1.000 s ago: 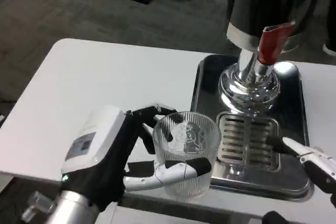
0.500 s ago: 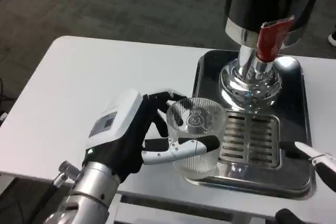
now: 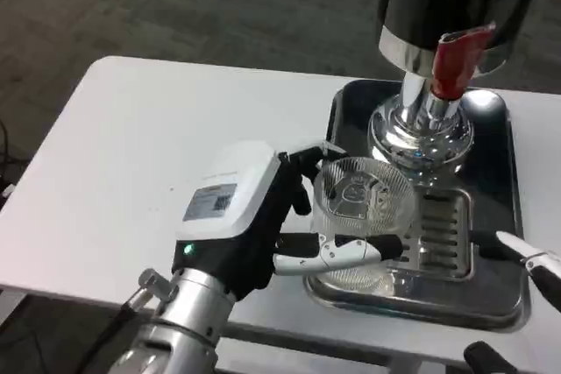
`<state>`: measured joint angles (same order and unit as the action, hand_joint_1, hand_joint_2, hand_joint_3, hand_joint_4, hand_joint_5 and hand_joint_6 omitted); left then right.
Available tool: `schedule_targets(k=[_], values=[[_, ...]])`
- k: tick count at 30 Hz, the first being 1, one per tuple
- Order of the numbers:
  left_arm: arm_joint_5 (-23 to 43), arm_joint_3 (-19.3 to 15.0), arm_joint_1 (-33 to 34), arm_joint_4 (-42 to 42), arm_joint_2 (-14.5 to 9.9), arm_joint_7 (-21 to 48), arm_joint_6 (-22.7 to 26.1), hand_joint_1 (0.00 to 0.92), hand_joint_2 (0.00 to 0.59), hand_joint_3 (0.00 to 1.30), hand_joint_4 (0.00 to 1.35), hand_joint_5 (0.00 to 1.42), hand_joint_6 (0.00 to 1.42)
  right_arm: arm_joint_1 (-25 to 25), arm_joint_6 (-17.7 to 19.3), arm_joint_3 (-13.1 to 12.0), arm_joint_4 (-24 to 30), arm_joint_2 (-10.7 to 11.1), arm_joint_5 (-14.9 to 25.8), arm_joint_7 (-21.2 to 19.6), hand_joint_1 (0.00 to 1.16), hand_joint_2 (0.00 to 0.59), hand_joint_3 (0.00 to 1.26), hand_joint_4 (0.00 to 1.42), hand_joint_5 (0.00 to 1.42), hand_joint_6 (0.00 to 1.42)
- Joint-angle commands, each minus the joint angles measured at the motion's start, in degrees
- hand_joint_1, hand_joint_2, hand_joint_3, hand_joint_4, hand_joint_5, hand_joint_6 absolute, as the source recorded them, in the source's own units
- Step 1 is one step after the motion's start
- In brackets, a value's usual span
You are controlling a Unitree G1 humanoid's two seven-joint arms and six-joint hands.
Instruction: Grasp the cup under the faucet to collect the drink, then remove the cup.
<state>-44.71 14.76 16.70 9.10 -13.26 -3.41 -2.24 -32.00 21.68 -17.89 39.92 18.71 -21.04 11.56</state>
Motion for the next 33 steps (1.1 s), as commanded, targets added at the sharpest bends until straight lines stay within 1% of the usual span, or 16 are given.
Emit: schedule_targets(k=[1, 11, 15, 19, 25, 33], values=[[-1.87, 1.13, 0.94, -3.61, -0.02, -2.90, -0.42, 0.503, 0.092, 0.62, 0.72, 0.73, 0.51, -0.83, 1.07, -0.22, -0.42, 0.09, 0.49, -0.06, 0.44, 0.347, 0.16, 0.20, 0.17, 0.16], [-2.57, 4.28, 4.67, -12.27, 1.20, -8.34, -1.01, 0.496, 0.096, 0.61, 0.71, 0.72, 0.50, -1.08, 1.38, -0.33, -0.92, 0.30, 0.87, 0.01, 0.43, 0.350, 0.16, 0.21, 0.17, 0.16], [-2.11, 5.60, 5.69, -15.28, 1.77, -10.07, -1.33, 0.469, 0.107, 0.60, 0.69, 0.71, 0.49, -0.92, 1.38, -0.31, -1.09, 0.42, 0.97, 0.09, 0.43, 0.350, 0.16, 0.21, 0.17, 0.16], [-0.76, 5.54, 5.76, -15.68, 2.36, -10.83, -1.92, 0.446, 0.109, 0.60, 0.69, 0.71, 0.49, -0.89, 1.37, -0.43, -1.33, 0.65, 1.20, 0.24, 0.43, 0.350, 0.16, 0.21, 0.17, 0.16], [-0.45, 5.56, 6.45, -16.34, 2.45, -10.73, -2.07, 0.436, 0.113, 0.60, 0.68, 0.71, 0.48, -0.83, 1.32, -0.48, -1.94, 0.87, 1.37, 0.16, 0.43, 0.350, 0.16, 0.21, 0.17, 0.16], [-1.13, 7.52, 7.98, -17.83, 2.30, -8.55, -1.03, 0.419, 0.125, 0.59, 0.65, 0.70, 0.47, -0.55, 1.05, -0.44, -2.07, 1.25, 1.44, 0.10, 0.43, 0.350, 0.16, 0.21, 0.17, 0.16]])
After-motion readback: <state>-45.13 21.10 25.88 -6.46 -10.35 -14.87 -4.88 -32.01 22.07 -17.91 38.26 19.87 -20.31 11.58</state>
